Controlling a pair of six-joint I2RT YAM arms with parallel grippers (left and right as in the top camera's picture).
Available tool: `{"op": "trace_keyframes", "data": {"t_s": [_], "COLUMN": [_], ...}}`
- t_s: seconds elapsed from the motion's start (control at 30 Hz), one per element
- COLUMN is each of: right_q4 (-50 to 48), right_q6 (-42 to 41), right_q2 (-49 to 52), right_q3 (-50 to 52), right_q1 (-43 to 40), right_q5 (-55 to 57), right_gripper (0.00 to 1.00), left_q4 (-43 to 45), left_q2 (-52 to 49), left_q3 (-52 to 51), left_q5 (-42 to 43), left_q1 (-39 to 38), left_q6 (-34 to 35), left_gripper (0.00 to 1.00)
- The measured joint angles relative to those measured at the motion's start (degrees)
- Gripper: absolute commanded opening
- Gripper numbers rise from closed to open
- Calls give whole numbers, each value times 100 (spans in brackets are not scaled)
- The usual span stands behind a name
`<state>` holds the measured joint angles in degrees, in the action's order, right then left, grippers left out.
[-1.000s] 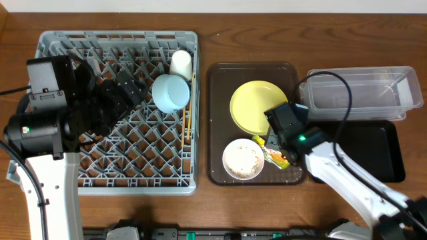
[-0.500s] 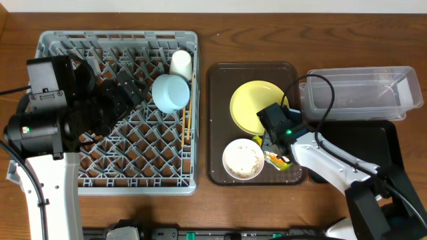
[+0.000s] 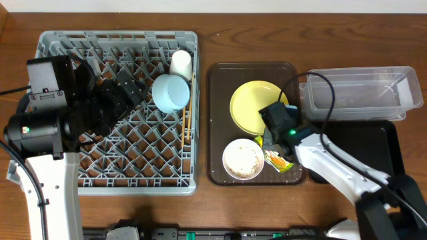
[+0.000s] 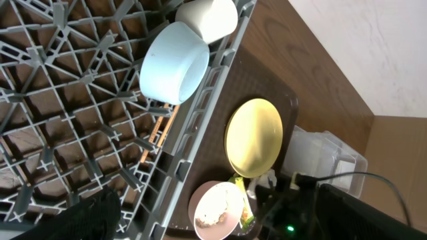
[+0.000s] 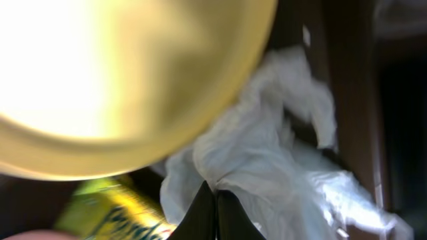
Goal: Sort waste into correct bins and load items into the dishwasher rack
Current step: 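Carry the tissue right and drop it into the clear plastic bin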
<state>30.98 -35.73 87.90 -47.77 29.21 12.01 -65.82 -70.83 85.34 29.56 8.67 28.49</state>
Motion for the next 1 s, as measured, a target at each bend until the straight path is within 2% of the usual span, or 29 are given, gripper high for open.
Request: {"op": "trace_keyframes", "data": {"t_s": [0.23, 0.37, 0.67, 0.93, 1.0], "right_q4": [116, 63, -876, -1349, -1443], "right_q6": [1021, 1561, 2465, 2774, 2796], "right_q2": [-1318, -1705, -1788, -1683, -1541], "right_q3": [-407, -417, -422, -422, -422], "right_q1": [-326, -662, -2037, -2975, -3147], "right_q5": [-81, -46, 7, -24, -74], "right_gripper": [1, 1, 1, 1, 5], "left_q4": [0, 0, 0, 2, 0], "left_q2": [0, 0, 0, 0, 0], "left_q3": [0, 0, 0, -2, 0], "left_q5": [0, -2, -2, -2, -2], "left_q1": [0, 0, 0, 0, 0], "left_q6": [-2, -2, -2, -2, -2], "left_gripper": [94, 94, 94, 94, 94]}}
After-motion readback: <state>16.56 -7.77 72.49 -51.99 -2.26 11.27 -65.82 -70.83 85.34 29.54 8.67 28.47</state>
